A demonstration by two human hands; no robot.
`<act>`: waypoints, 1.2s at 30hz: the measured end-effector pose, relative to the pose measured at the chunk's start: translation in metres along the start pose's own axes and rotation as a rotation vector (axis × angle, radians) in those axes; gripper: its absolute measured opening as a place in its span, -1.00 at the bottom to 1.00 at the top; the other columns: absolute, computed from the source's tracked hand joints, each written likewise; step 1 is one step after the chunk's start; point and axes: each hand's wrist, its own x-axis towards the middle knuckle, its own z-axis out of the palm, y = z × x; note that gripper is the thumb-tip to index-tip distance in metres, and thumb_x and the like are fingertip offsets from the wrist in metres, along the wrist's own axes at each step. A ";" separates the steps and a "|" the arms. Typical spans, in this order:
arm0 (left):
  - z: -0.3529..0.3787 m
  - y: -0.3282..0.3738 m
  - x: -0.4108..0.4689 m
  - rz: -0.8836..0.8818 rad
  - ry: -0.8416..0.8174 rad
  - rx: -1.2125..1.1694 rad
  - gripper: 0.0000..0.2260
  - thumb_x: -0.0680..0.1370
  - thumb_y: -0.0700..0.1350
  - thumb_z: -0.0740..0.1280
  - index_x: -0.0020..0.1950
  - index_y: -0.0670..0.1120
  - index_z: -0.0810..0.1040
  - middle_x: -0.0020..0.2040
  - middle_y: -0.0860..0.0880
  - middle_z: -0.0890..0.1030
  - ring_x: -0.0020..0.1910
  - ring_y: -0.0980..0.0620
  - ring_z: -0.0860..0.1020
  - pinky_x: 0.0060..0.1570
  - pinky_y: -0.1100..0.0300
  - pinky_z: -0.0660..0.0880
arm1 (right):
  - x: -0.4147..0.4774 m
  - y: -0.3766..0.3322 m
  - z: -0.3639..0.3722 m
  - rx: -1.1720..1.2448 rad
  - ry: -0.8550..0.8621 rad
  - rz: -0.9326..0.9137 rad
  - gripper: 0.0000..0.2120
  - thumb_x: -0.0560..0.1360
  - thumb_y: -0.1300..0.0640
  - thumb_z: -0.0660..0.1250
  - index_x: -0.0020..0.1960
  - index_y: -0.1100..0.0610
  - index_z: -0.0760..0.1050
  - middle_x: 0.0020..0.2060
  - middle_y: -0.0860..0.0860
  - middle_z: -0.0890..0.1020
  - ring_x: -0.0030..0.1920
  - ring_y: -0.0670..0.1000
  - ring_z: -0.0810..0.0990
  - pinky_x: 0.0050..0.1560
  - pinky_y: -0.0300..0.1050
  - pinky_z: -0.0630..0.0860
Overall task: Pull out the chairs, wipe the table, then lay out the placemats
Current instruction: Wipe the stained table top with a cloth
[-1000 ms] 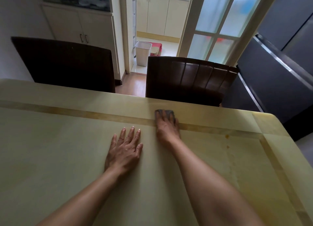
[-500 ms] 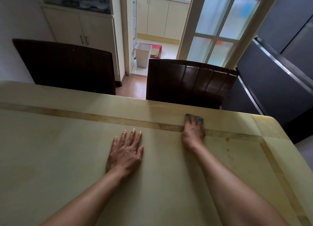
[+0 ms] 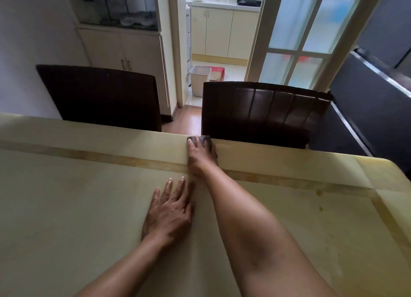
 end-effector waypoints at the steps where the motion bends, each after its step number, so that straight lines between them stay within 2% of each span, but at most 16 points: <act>1: 0.000 0.001 0.000 0.001 -0.002 0.010 -0.34 0.29 0.25 -0.46 0.41 0.22 -0.37 0.44 0.22 -0.32 0.51 0.08 -0.29 0.44 0.08 -0.31 | 0.002 0.007 -0.004 0.010 0.033 0.020 -0.47 0.58 0.23 -0.08 0.53 -0.01 0.01 0.54 0.01 -0.08 0.53 0.16 -0.17 0.49 0.12 -0.15; 4: -0.001 0.000 -0.002 -0.002 -0.006 0.021 -0.37 0.30 0.26 -0.46 0.39 0.24 -0.37 0.45 0.21 -0.33 0.49 0.09 -0.32 0.44 0.09 -0.32 | 0.005 0.034 -0.014 -0.070 0.105 0.053 -0.42 0.52 0.29 -0.03 0.52 0.05 0.02 0.52 0.04 0.04 0.52 0.18 -0.08 0.49 0.09 -0.12; 7: -0.001 -0.001 -0.002 -0.006 -0.009 0.032 -0.41 0.36 0.27 -0.43 0.40 0.23 -0.36 0.47 0.20 -0.33 0.48 0.09 -0.33 0.44 0.10 -0.32 | 0.000 0.073 -0.028 -0.097 0.113 0.121 -0.36 0.51 0.31 -0.01 0.55 0.04 -0.05 0.54 -0.01 -0.01 0.53 0.17 -0.11 0.50 0.09 -0.14; 11: -0.001 -0.001 -0.002 -0.004 -0.020 0.023 -0.36 0.32 0.29 -0.44 0.41 0.24 -0.33 0.46 0.21 -0.32 0.47 0.11 -0.33 0.44 0.10 -0.31 | -0.018 0.128 -0.046 -0.120 0.116 0.205 -0.32 0.49 0.34 -0.02 0.55 0.00 -0.07 0.55 -0.03 -0.06 0.54 0.17 -0.14 0.51 0.10 -0.13; 18: -0.003 0.000 -0.002 -0.017 -0.038 0.014 -0.55 0.58 0.21 -0.18 0.43 0.24 -0.28 0.48 0.21 -0.26 0.49 0.15 -0.27 0.49 0.08 -0.25 | -0.065 0.213 -0.078 -0.109 0.082 0.326 -0.33 0.52 0.31 0.01 0.55 -0.01 -0.13 0.56 -0.01 -0.12 0.54 0.18 -0.18 0.51 0.14 -0.14; 20: -0.004 0.001 -0.002 -0.030 -0.056 -0.008 -0.56 0.62 0.15 -0.10 0.43 0.23 -0.26 0.50 0.20 -0.23 0.50 0.16 -0.23 0.49 0.07 -0.22 | -0.073 0.225 -0.082 -0.098 0.072 0.341 -0.37 0.55 0.28 -0.02 0.55 -0.02 -0.13 0.56 -0.01 -0.12 0.54 0.17 -0.18 0.50 0.12 -0.15; 25: -0.013 0.027 0.004 -0.100 -0.055 0.061 -0.54 0.65 0.08 -0.09 0.53 0.09 -0.12 0.55 0.08 -0.11 0.54 0.06 -0.13 0.50 0.05 -0.16 | -0.081 0.234 -0.083 -0.096 0.073 0.341 -0.37 0.56 0.28 -0.03 0.55 -0.03 -0.13 0.55 -0.04 -0.13 0.54 0.16 -0.18 0.50 0.10 -0.16; 30: 0.005 0.103 0.024 0.024 -0.150 0.026 -0.53 0.65 0.09 -0.14 0.52 0.14 -0.24 0.54 0.08 -0.25 0.53 0.03 -0.25 0.47 0.00 -0.25 | -0.083 0.240 -0.082 -0.110 0.033 0.287 -0.38 0.58 0.24 0.00 0.55 -0.06 -0.15 0.55 -0.09 -0.15 0.54 0.15 -0.21 0.50 0.09 -0.18; 36: 0.024 0.143 0.038 -0.002 -0.199 -0.045 -0.52 0.65 0.08 -0.14 0.52 0.09 -0.25 0.54 0.08 -0.25 0.52 0.05 -0.28 0.47 -0.01 -0.28 | -0.079 0.253 -0.090 -0.122 0.012 0.217 -0.35 0.56 0.24 0.04 0.55 -0.04 -0.14 0.55 -0.08 -0.14 0.54 0.14 -0.20 0.50 0.13 -0.18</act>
